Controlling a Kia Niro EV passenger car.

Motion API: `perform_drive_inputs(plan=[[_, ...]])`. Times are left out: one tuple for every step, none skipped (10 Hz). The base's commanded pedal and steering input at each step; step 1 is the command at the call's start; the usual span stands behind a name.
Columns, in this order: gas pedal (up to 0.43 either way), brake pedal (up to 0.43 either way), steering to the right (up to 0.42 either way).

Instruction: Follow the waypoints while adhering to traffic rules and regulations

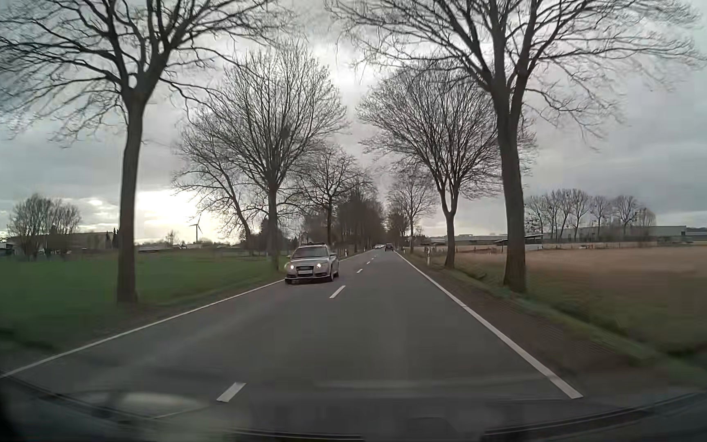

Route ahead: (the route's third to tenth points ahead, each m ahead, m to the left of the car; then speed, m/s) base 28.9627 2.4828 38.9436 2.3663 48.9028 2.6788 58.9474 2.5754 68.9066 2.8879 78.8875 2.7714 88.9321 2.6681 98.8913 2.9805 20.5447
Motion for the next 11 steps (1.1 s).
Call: perform_drive_inputs(plan=[[0.169,0.0,0.001],[0.169,0.0,0.001],[0.169,0.0,0.001],[0.13,0.0,0.002],[0.0,0.0,0.001],[0.0,0.0,0.001],[0.0,0.0,0.002],[0.0,0.0,0.002],[0.0,0.0,0.003],[0.02,0.0,0.003],[0.047,0.0,0.003]])
